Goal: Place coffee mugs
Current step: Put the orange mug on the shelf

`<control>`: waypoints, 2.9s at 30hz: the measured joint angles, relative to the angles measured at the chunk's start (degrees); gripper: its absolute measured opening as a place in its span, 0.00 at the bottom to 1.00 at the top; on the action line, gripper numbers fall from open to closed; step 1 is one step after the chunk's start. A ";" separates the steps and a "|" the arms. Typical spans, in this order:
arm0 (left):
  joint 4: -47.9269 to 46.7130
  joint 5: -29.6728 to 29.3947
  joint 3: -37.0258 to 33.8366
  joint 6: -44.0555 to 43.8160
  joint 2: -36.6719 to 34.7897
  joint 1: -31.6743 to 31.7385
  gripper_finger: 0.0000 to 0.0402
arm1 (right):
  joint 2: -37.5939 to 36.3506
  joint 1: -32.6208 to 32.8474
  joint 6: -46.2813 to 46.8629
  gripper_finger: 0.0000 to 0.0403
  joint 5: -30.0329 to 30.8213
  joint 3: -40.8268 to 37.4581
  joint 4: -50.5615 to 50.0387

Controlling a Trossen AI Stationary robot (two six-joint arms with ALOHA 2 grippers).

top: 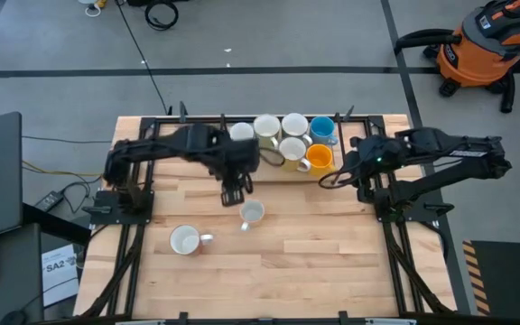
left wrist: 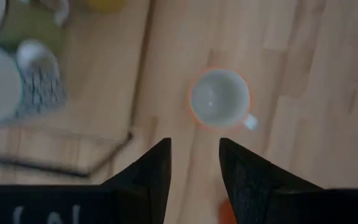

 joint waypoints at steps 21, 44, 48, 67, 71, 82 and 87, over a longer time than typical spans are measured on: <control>-2.14 -2.35 -33.51 -60.74 -16.45 -26.24 0.35 | -0.02 0.00 -3.06 0.34 -5.14 -12.29 26.30; 4.83 1.28 -49.85 -108.43 -18.61 -41.19 0.35 | -0.02 0.00 -3.15 0.34 -6.03 -12.29 28.67; 9.45 1.29 -52.79 -111.64 -18.61 -41.80 0.35 | -0.02 0.00 -3.15 0.34 -6.03 -12.29 28.67; 20.70 1.03 -61.18 -108.37 -18.58 -38.86 0.35 | -0.02 0.00 -3.15 0.34 -6.02 -12.29 28.67; 20.29 1.06 -61.18 -105.74 -18.58 -37.37 0.34 | -0.02 0.00 -3.15 0.34 -6.03 -12.29 28.67; 18.63 -0.69 -60.50 -96.76 -18.82 -32.70 0.08 | -0.02 0.00 -3.17 0.34 -6.03 -12.29 28.65; 14.25 -0.24 -56.03 -88.15 -18.45 -29.74 0.08 | -0.02 0.00 -3.15 0.34 -6.02 -12.29 28.65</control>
